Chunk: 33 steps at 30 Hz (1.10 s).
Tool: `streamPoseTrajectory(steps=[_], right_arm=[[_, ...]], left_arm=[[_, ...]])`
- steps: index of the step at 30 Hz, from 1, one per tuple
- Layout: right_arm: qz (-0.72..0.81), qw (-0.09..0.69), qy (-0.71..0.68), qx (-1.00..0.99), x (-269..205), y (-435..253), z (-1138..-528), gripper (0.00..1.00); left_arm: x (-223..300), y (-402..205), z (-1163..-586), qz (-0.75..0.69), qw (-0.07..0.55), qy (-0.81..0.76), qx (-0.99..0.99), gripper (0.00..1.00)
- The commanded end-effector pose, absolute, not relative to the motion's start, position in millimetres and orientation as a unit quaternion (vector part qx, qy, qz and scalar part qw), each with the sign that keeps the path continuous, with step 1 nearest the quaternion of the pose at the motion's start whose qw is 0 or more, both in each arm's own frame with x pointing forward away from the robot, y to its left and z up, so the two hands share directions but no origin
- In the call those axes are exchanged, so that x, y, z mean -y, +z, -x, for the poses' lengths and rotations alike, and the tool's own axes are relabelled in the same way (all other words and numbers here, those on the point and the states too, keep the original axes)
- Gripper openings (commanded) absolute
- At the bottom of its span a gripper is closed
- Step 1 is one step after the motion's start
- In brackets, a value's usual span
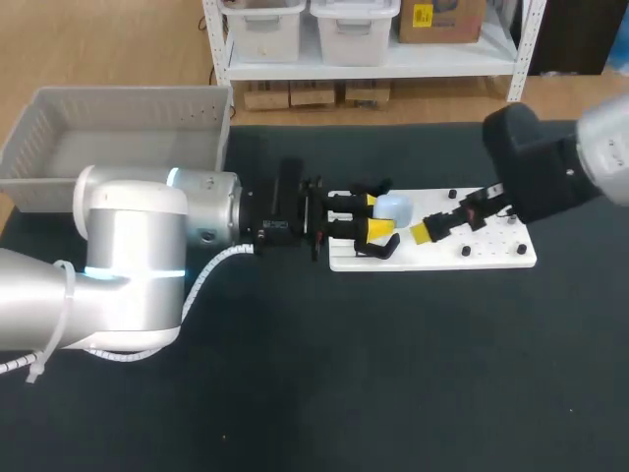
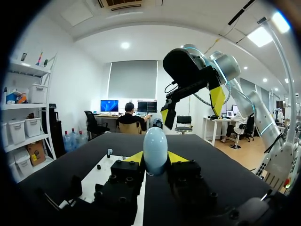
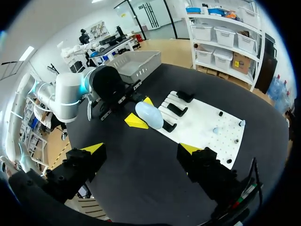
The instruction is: Pick up each earbud case from the left stands, insert the matching earbuds, close the lid, and place the case in the box.
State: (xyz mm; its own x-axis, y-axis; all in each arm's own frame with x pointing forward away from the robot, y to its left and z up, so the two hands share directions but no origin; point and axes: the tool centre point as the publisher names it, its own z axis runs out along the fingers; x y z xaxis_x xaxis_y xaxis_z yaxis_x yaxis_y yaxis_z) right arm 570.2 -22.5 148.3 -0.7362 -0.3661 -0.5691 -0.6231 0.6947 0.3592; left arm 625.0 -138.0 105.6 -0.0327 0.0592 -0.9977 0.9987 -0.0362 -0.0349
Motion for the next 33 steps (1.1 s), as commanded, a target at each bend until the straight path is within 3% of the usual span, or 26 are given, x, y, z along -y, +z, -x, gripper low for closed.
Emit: streamPoseTrajectory(steps=[1, 33], right_arm=[[0.284, 0.222, 0.286, -0.888, 12, 143, -583, 1.0], [0.263, 0.198, 0.274, -0.903, 7, 115, -618, 1.0]], left_arm=[[138, 104, -624, -0.514, 0.47, -0.502, -0.513, 0.0], [138, 104, -624, -0.514, 0.47, -0.502, -0.513, 0.0]])
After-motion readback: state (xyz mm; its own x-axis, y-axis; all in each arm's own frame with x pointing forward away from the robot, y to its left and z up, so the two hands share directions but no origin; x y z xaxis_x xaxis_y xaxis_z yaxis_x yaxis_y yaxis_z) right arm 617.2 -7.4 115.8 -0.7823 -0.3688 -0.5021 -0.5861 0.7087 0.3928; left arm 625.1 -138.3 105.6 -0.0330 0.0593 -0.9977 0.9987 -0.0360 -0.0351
